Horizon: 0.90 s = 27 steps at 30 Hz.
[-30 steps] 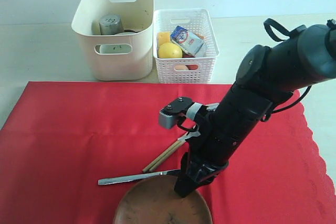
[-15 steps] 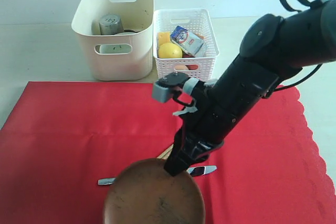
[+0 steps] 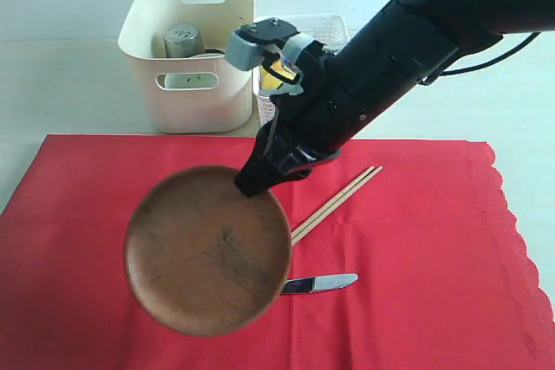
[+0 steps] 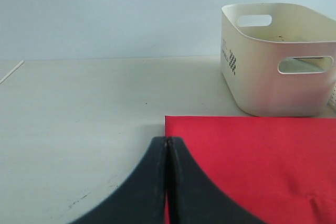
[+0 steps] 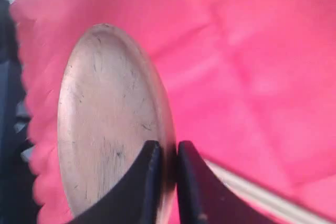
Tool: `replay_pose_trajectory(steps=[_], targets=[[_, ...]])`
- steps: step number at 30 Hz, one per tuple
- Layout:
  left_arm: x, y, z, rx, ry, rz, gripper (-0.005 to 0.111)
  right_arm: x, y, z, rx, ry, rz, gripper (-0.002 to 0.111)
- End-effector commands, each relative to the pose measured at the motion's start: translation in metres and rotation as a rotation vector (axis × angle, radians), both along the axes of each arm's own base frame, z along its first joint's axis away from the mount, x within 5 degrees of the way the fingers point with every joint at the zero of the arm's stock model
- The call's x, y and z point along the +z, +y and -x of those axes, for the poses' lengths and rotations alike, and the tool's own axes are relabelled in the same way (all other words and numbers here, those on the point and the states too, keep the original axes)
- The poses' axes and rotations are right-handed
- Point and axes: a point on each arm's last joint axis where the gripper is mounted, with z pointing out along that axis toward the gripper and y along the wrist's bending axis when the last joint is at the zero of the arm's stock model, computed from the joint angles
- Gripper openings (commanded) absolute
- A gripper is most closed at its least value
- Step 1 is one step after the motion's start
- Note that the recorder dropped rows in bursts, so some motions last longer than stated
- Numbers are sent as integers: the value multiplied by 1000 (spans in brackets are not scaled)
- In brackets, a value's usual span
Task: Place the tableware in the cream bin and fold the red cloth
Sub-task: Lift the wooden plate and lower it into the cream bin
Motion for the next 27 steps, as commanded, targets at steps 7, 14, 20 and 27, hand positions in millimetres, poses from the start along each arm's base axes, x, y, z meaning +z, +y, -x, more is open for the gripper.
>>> replay_pose_trajectory(steps=[7, 14, 20, 27], targets=[[0, 0, 0, -5, -9, -4, 0, 30, -8, -41, -216, -190, -100, 0], [0, 0, 0, -5, -9, -4, 0, 45, -10, -62, -327, -180, -209, 0], [0, 0, 0, -5, -9, -4, 0, 45, -4, -87, -468, -223, -291, 0], [0, 0, 0, -5, -9, -4, 0, 40, 7, -122, -654, -217, -428, 0]])
